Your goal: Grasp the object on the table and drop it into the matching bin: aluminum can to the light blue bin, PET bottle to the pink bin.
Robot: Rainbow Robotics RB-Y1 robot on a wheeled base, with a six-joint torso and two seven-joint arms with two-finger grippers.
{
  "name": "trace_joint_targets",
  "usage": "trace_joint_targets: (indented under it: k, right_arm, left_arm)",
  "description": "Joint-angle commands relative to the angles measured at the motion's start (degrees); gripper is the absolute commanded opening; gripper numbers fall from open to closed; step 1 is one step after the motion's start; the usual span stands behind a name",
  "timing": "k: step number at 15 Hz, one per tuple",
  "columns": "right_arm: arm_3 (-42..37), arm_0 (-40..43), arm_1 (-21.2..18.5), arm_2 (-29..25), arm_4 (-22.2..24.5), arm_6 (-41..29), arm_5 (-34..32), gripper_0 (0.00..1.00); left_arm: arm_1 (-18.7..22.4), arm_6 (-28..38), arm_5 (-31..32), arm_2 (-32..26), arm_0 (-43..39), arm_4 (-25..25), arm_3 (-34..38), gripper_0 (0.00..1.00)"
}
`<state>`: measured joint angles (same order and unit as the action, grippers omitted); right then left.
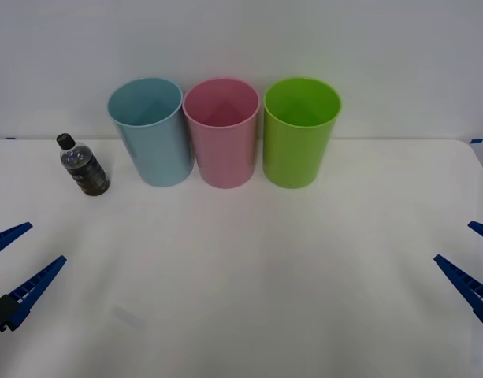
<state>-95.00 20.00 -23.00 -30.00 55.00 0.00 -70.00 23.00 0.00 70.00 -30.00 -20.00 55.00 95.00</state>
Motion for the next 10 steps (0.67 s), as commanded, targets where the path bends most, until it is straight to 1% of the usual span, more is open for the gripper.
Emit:
trace_joint_targets:
  k: [1,2,3,5,9,10]
  right_arm:
    - [0.0,0.0,0.0,0.0,0.0,0.0,0.0,1.00]
    - [0.0,0.0,0.0,0.0,0.0,0.0,0.0,1.00]
    - [0.0,0.0,0.0,0.0,0.0,0.0,0.0,1.00]
    - [0.0,0.0,0.0,0.0,0.0,0.0,0.0,1.00]
    - [0.0,0.0,0.0,0.0,0.0,0.0,0.0,1.00]
    - [0.0,0.0,0.0,0.0,0.0,0.0,0.0,1.00]
  left_arm:
    - [0.0,0.0,0.0,0.0,0.0,0.0,0.0,1.00]
    - [-1.6,-0.2,0.7,1.3,0.5,-0.2,0.2,1.00]
    - [-2.0,-0.3,1.7,1.1,1.1,-0.2,0.3,1.00]
    - [-2.0,-0.3,1.8,1.6,1.0,-0.9,0.5,1.00]
    - [-2.0,-0.4,-0.5,1.7,0.9,-0.5,0.5,1.00]
    - [-2.0,-0.7,-2.9,2.2,0.7,-0.1,0.5,1.00]
